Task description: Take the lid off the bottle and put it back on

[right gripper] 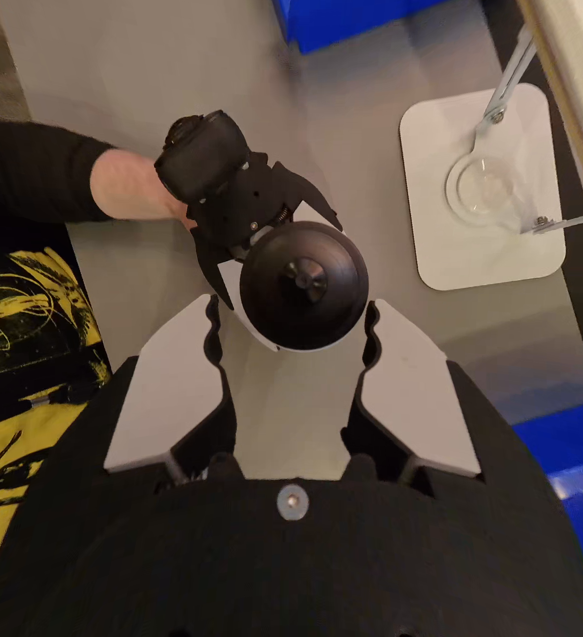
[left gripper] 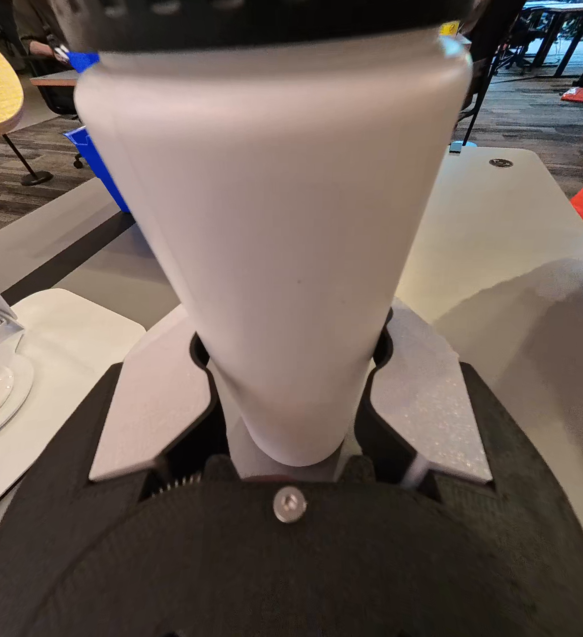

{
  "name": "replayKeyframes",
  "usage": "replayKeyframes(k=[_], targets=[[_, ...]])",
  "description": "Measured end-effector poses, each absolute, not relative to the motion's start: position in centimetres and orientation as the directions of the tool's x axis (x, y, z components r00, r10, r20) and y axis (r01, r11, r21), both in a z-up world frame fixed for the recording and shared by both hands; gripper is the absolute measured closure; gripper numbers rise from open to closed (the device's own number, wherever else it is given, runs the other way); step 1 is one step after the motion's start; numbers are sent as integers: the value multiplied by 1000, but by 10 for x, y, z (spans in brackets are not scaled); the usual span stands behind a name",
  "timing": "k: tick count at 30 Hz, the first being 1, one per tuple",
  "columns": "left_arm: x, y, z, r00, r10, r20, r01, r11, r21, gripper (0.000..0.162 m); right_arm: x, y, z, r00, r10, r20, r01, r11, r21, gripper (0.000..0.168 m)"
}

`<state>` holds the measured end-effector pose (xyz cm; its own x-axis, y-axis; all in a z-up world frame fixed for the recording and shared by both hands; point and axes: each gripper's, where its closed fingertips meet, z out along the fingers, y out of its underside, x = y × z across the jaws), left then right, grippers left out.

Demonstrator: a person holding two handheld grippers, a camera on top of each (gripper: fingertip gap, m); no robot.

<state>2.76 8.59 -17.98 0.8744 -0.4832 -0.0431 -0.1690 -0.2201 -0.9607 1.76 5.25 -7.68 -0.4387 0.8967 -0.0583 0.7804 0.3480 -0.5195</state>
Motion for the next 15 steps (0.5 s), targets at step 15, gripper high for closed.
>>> replayKeyframes(k=[15], targets=[[27,86,-181,873,-486,-40,-176,-236,-956,68,14,55,-92,-472,877,-94,877,457,-148,92]])
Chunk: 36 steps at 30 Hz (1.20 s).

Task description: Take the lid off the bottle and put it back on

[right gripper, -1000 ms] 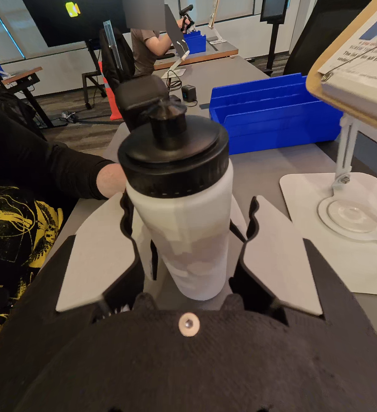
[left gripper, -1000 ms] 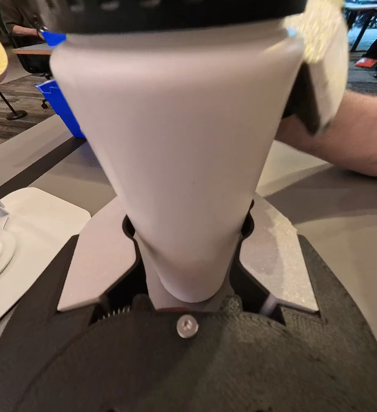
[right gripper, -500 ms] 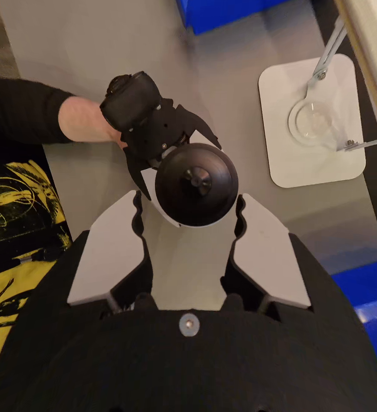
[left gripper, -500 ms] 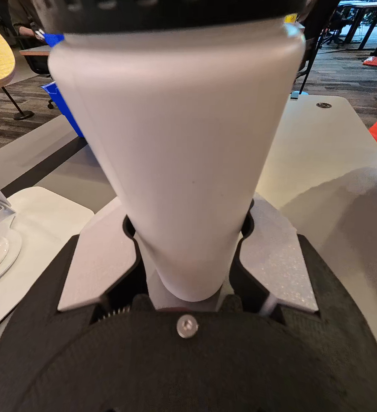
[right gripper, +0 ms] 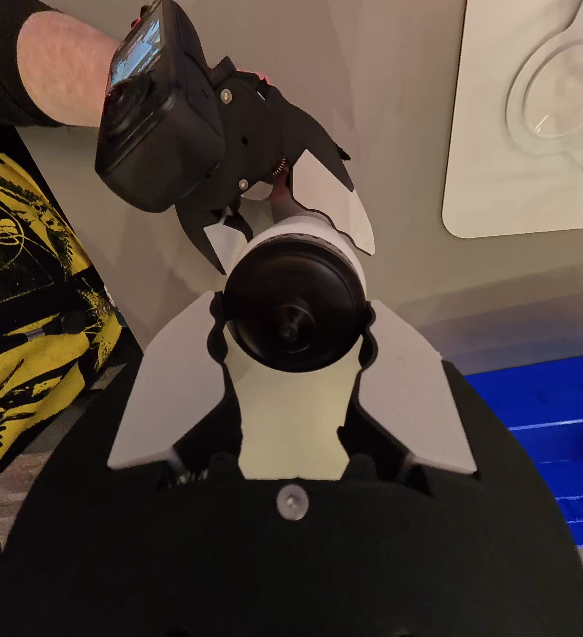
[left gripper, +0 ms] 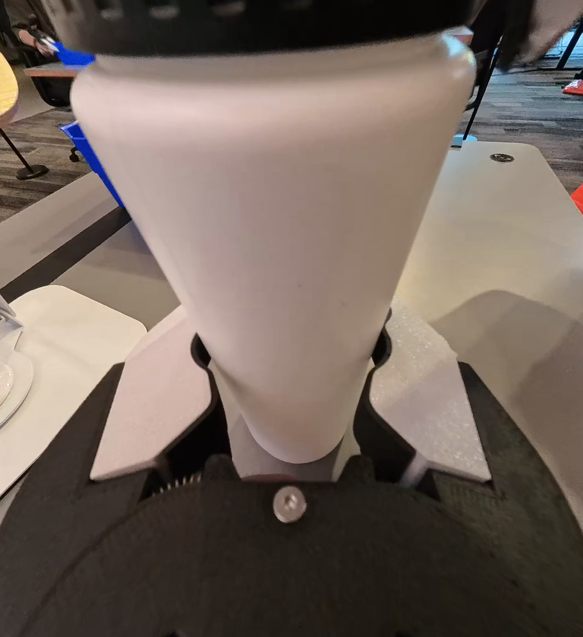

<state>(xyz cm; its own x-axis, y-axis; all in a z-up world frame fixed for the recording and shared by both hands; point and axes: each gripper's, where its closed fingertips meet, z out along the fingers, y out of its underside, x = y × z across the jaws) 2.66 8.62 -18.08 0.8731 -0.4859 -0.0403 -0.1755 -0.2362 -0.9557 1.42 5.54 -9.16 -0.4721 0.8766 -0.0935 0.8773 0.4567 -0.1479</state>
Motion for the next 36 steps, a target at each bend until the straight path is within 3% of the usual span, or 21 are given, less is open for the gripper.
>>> replayKeyframes(k=[8,13,16,19,24,27,32,36], targets=[[27,86,-181,871,-490,-43,-181,-238,-954,70,16,57,-92,-654,751,-90,757,647,-94,92],[28,85,-182,862,-504,-54,-196,-232,-953,70,17,58,-91,-919,390,-62,393,918,-51,92],[27,86,-182,863,-503,-41,-185,-239,-953,69,16,63,-91,-943,323,-77,320,946,52,92],[27,87,-182,864,-502,-40,-186,-244,-952,68,15,65,-89,-920,387,-61,381,920,91,92],[27,87,-182,868,-495,-39,-183,-246,-952,68,15,63,-79,-687,726,-27,726,686,-38,73],[27,88,-182,869,-493,-38,-182,-247,-952,68,17,55,-79,-540,837,-85,840,531,-112,87],[26,87,-182,870,-492,-39,-183,-248,-951,68,13,58,-81,-535,844,-47,843,529,-94,97],[27,87,-182,869,-493,-40,-183,-245,-952,68,14,59,-81,-709,704,-35,705,709,-13,97]])
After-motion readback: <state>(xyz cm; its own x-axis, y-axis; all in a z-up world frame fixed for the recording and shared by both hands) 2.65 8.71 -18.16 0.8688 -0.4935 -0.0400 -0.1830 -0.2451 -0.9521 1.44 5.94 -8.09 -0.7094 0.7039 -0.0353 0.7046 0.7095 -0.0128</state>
